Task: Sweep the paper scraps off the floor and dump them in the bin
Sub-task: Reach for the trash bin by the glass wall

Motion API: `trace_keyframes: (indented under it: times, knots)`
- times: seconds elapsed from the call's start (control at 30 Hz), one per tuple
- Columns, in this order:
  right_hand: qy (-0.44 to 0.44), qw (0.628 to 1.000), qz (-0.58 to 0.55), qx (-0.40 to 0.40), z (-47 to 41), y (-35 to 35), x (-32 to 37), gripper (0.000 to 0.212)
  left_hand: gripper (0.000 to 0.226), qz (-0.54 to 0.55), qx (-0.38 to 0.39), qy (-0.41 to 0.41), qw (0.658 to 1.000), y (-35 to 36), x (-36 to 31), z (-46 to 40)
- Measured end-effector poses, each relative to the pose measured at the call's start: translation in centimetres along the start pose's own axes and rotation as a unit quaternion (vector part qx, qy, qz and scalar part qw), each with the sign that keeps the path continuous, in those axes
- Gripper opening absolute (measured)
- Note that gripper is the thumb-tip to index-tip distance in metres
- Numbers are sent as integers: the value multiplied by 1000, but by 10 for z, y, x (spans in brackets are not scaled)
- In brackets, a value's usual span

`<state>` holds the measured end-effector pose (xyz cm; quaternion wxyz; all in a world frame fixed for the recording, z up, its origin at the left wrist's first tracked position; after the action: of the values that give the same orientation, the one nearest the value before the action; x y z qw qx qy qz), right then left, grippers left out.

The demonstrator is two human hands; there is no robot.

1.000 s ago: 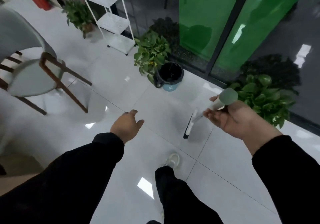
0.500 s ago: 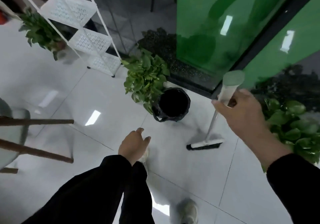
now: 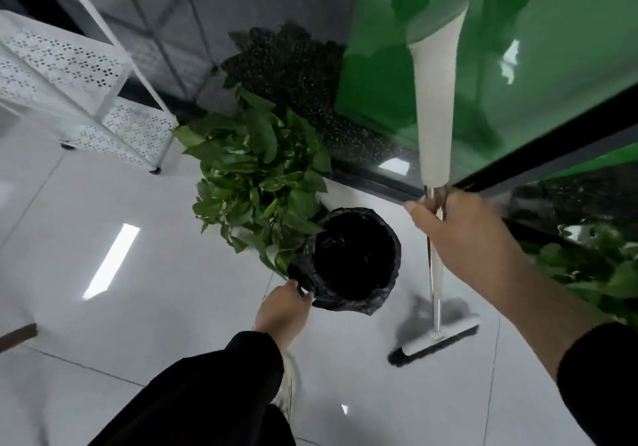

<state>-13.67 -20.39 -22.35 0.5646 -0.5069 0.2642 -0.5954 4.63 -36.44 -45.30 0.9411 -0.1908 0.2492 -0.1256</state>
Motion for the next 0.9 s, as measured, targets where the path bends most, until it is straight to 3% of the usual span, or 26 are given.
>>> trace_keyframes:
  times: [0.4, 0.67, 0.8, 0.9]
  knots:
    - [-55, 994, 64, 67, -54, 59, 43, 30, 27, 188, 22, -103, 976, 59, 2, -124]
    - [-30, 995, 61, 76, -38, 40, 37, 32, 11, 280, 21, -91, 955, 66, -18, -109]
    - [51, 993, 86, 66, 3, -5, 15, 33, 19, 225, 20, -55, 973, 51, -19, -43]
    - [173, 977, -73, 101, 57, -45, -13, 23, 16, 170, 22, -35, 985, 36, -24, 18]
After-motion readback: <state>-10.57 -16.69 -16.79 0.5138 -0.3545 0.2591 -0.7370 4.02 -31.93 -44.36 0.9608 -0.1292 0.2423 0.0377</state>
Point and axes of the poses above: each hand's wrist, its own z-axis away from the middle knuckle, its own y-axis out of the palm, x = y × z, the point moved 4 cm from there along -z, towards the middle knuckle, and after that the axes turned 8 degrees about z, right-handed, at the moved point
